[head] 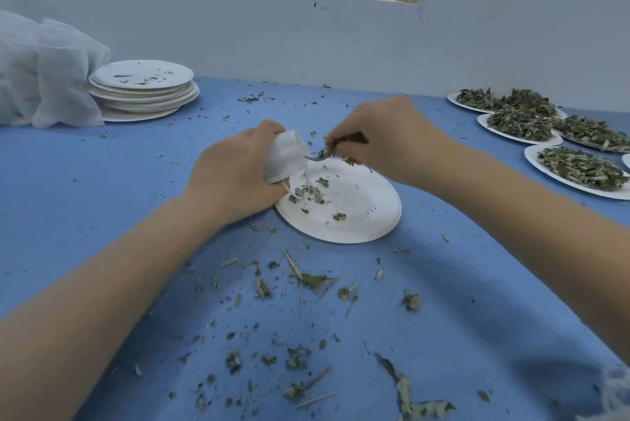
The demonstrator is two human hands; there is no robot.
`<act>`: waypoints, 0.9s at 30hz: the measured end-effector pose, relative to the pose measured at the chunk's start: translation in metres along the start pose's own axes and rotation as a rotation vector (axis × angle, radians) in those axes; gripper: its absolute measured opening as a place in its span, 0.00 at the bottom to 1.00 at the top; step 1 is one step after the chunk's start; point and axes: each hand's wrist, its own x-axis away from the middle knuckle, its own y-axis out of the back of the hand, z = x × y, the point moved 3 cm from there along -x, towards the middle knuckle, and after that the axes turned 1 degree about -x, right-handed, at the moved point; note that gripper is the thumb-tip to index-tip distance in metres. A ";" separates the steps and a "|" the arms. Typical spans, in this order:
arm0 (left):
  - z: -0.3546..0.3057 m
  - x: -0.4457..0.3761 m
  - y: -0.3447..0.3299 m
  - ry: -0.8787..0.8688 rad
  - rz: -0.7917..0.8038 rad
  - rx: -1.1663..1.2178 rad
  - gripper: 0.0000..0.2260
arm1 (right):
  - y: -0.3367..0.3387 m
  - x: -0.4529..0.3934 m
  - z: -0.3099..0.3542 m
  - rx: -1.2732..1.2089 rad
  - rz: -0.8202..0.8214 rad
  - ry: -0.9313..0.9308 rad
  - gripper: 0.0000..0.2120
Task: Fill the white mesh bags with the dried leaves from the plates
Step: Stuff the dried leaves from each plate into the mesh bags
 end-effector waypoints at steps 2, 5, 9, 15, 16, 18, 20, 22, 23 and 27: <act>-0.001 0.001 0.000 -0.022 -0.004 -0.011 0.24 | -0.003 -0.005 0.010 0.142 0.009 0.049 0.11; -0.002 0.001 0.000 -0.036 -0.005 -0.023 0.23 | -0.003 -0.012 0.013 0.279 -0.018 0.026 0.14; 0.003 0.000 0.001 0.016 -0.018 0.005 0.22 | 0.008 -0.010 0.001 0.295 -0.012 -0.018 0.12; 0.000 0.000 -0.001 -0.016 -0.012 -0.003 0.23 | 0.009 -0.004 0.003 0.305 -0.002 0.022 0.14; -0.001 0.000 -0.001 -0.025 -0.014 -0.003 0.23 | 0.004 -0.005 0.006 0.307 -0.010 0.046 0.15; -0.003 0.000 0.000 -0.022 -0.021 0.014 0.23 | -0.007 -0.006 0.017 0.286 -0.030 0.099 0.15; -0.005 0.000 0.002 0.016 -0.026 0.069 0.23 | -0.016 -0.008 0.026 0.234 -0.049 0.137 0.12; -0.006 -0.001 0.002 0.057 -0.020 0.134 0.24 | -0.018 -0.010 0.030 0.107 -0.092 0.143 0.09; -0.006 -0.001 0.003 0.076 -0.015 0.162 0.24 | -0.016 -0.011 0.029 0.007 -0.121 0.128 0.09; -0.003 -0.002 0.003 0.131 -0.012 0.284 0.20 | -0.008 -0.009 0.025 -0.369 -0.103 0.089 0.11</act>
